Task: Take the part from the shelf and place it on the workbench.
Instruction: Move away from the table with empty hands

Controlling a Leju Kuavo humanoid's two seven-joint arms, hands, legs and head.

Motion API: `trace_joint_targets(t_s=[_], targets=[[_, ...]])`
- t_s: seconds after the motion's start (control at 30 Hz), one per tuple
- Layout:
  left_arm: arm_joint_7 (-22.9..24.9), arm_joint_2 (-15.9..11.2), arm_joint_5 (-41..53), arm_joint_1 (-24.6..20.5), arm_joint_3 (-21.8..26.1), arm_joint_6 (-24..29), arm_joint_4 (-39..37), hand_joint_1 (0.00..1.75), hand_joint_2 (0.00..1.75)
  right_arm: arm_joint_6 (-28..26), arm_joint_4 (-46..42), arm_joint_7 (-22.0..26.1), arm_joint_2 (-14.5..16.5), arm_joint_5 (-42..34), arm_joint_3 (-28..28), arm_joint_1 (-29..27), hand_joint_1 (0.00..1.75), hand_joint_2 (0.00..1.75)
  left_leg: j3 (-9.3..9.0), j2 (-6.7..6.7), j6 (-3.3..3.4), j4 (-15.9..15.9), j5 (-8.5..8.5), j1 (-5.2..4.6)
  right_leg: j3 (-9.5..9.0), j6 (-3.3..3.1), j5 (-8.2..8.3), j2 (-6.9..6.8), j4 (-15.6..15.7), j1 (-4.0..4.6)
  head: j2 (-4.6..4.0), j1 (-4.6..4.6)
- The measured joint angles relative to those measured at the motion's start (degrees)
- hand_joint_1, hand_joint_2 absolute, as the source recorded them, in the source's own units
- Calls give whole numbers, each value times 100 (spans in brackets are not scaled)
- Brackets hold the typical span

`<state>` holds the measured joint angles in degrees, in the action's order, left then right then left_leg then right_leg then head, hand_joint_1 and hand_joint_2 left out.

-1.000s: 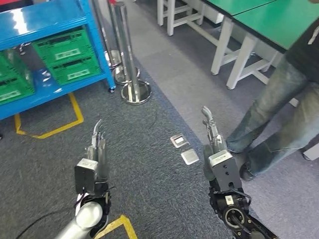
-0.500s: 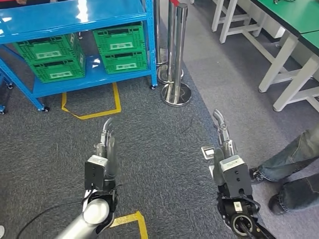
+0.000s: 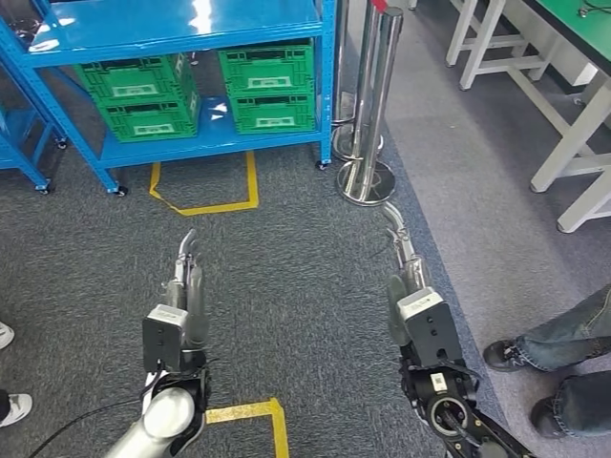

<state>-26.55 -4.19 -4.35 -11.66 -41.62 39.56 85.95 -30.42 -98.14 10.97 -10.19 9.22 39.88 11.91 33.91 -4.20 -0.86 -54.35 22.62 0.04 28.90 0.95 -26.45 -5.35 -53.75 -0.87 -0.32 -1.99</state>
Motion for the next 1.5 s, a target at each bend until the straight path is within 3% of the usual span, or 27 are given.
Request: trace_joint_targets(t_s=[0.07,0.13,0.2,0.27,0.3,0.33,0.37,0.43,0.5,0.8,1.13,1.27,1.3,1.4,1.43,1.47,1.5], targets=[[4,-5,7,-3,0,-2,15,0,0,-1,-1,-6,0,0,-2,9,0,0,-2,119,65,33,5,-9,-35,57,-38,-105,3,10,1,41],[8,-9,13,-3,1,-6,30,0,0,-7,-2,-4,-1,0,-4,18,0,0,-24,254,129,56,-3,13,12,113,-189,49,-161,-17,1,86],[10,-5,16,-6,0,-9,36,0,0,-19,-2,-2,-2,0,-10,13,0,0,-46,383,180,69,-5,30,301,135,-535,363,-804,-26,1,178],[10,-3,10,4,-1,-10,35,0,0,-28,-2,-1,-3,-12,-9,-9,0,0,-56,528,208,65,2,14,705,130,-818,492,-1611,-15,1,261],[10,-3,6,13,-1,-9,35,0,0,-31,-1,1,-4,-31,-8,-18,0,0,-66,597,214,63,8,4,820,122,-814,509,-1794,-12,1,284],[10,-3,2,21,-1,-9,35,0,0,-33,-1,5,-5,-51,-7,-23,0,0,-82,668,220,62,13,-6,833,104,-693,517,-1751,-12,1,306],[10,-3,-4,26,-1,-9,34,0,0,-37,0,15,-5,-75,-9,-23,0,0,-104,731,223,61,20,-13,740,77,-474,532,-1477,-10,1,328],[11,-3,-19,28,0,-9,34,0,0,-43,-1,50,-7,-111,-15,-19,0,0,-133,829,215,52,40,-30,450,6,-26,614,-694,1,0,378],[14,-3,-30,29,-1,-8,35,0,0,-49,-2,89,-8,-163,-20,-15,0,0,-102,888,184,28,47,-43,244,-39,111,683,-210,19,1,397],[109,-12,-51,36,-2,-7,37,0,0,-195,-2,145,-3,74,3,-58,0,0,-97,877,169,48,40,-21,170,-44,73,708,-83,49,1,243],[184,-11,-245,-8,-2,-118,51,0,0,-274,-9,105,18,152,83,-144,0,0,-107,876,125,67,38,-15,166,-65,75,709,-71,47,1,191],[194,-2,-254,-36,-2,-134,87,0,0,-306,-74,61,17,211,99,-175,0,0,-251,836,220,285,-16,25,167,3,32,682,-80,57,0,163],[194,3,-254,-46,-2,-137,93,0,0,-313,-90,55,16,222,100,-179,0,0,-316,815,225,366,-40,57,255,24,-79,658,-279,64,0,180],[200,9,-261,-57,-2,-140,94,0,0,-323,-98,34,16,228,105,-212,0,0,-394,771,213,415,-19,99,813,120,-526,610,-1369,-7,0,278],[204,8,-263,-54,-2,-139,93,0,0,-323,-98,21,16,230,108,-225,0,0,-405,764,194,407,4,114,939,160,-550,602,-1578,-43,1,294],[207,8,-263,-53,-2,-138,93,0,0,-323,-99,8,16,232,110,-232,0,0,-419,763,164,391,31,136,956,203,-460,593,-1564,-82,1,303],[209,9,-264,-53,-2,-133,93,0,0,-322,-100,-4,16,234,111,-234,0,0,-435,766,124,359,71,165,859,252,-274,586,-1328,-123,1,312]])
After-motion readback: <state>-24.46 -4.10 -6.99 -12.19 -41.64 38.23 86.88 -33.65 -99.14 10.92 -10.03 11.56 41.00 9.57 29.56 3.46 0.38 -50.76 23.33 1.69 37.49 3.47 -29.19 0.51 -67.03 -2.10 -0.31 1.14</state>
